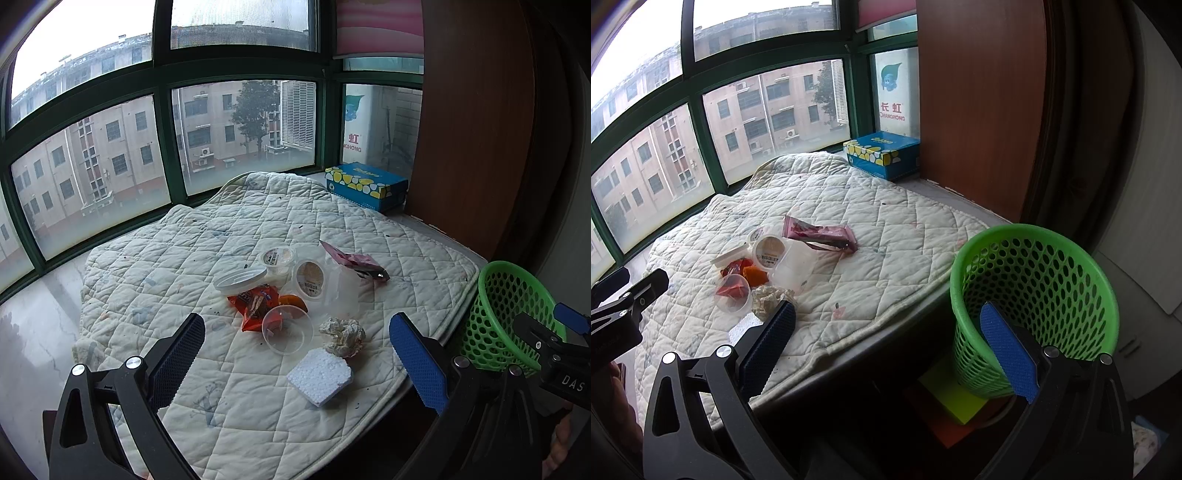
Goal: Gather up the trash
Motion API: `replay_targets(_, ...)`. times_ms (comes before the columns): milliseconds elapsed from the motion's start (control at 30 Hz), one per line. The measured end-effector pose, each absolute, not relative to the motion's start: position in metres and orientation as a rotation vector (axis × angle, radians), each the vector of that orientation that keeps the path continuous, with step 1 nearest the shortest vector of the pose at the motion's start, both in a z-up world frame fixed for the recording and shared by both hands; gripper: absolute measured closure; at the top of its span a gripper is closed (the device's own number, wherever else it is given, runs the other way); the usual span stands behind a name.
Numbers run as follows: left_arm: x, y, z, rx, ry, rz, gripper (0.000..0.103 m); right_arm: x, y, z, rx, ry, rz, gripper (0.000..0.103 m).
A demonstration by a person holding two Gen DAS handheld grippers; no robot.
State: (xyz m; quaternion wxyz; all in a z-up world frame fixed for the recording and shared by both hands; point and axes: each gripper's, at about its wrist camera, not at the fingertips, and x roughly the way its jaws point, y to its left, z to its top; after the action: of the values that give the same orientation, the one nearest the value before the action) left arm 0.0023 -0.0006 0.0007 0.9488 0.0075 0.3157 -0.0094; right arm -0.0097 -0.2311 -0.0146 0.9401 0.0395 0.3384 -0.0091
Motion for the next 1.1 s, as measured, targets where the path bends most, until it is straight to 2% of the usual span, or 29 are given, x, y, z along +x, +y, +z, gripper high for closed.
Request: replay_targets(1100,0.0038,0.0013,-0.0025,0.016,0.642,-0.012,0.006,-0.0092,-0.2334,-0.0183,0.088,0.700,-0.018,0.005)
